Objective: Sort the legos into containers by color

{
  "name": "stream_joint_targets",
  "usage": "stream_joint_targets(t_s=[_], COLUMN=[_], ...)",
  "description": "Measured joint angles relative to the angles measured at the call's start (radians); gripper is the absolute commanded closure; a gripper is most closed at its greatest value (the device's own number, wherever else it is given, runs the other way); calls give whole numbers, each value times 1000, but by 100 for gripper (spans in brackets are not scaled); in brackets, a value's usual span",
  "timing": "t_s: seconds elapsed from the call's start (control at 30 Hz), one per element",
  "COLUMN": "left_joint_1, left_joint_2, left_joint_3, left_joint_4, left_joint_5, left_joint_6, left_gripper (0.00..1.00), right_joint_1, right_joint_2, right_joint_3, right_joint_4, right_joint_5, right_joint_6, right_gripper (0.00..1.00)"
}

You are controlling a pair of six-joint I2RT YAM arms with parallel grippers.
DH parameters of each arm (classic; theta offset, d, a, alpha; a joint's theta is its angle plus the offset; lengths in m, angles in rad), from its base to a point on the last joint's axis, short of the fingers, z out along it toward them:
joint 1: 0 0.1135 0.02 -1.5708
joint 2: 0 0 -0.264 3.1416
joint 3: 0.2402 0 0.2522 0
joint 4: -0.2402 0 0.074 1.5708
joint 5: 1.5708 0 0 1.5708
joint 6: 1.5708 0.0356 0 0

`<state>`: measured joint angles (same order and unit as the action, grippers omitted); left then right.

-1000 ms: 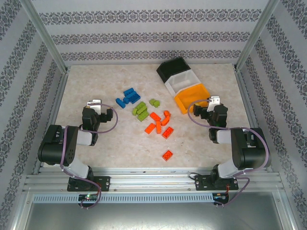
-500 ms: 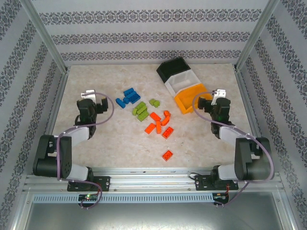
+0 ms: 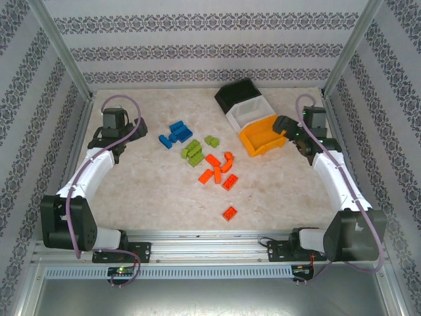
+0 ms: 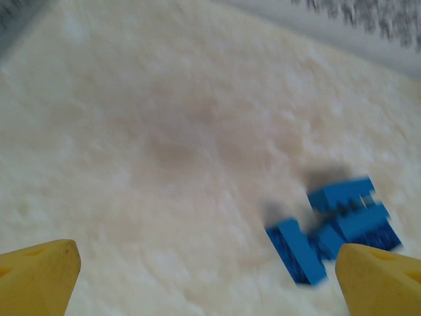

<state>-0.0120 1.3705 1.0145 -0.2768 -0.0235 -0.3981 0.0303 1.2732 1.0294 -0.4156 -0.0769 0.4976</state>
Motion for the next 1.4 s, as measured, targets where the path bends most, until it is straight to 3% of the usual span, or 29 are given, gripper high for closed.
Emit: stream_joint_targets(t_s=[0.27,0.47,0.6,1.03,1.23,1.4], left_joint_1=[-77,-101,-101,-101,-101,-101], left_joint_2=[-64,-110,-110,-108,-109,-109], left_joint_3=[-59,-146,-157,-157,-157,-157], left_joint_4=[-113,-148,-158,-160,-169,-172], left_joint_5=[257,323,345,362,359,352], left_joint_6=[-37,-38,-42,-56,-56,-65], left_gripper=[0,0,0,0,0,0], right_joint_1=[375,681,797,966,969,969], right_joint_2=[2,47,116,412,431,431], right_joint_3=[-9,-60,-77,-43,-42,-42], right_joint_4=[-341,-438,-447,-406,-404,-403], right_joint_5=[-39,-55,-54,-6,35,73], right_joint_6=[36,42,23,-32,-32,-27], right_gripper=[4,3,6,19,32,49])
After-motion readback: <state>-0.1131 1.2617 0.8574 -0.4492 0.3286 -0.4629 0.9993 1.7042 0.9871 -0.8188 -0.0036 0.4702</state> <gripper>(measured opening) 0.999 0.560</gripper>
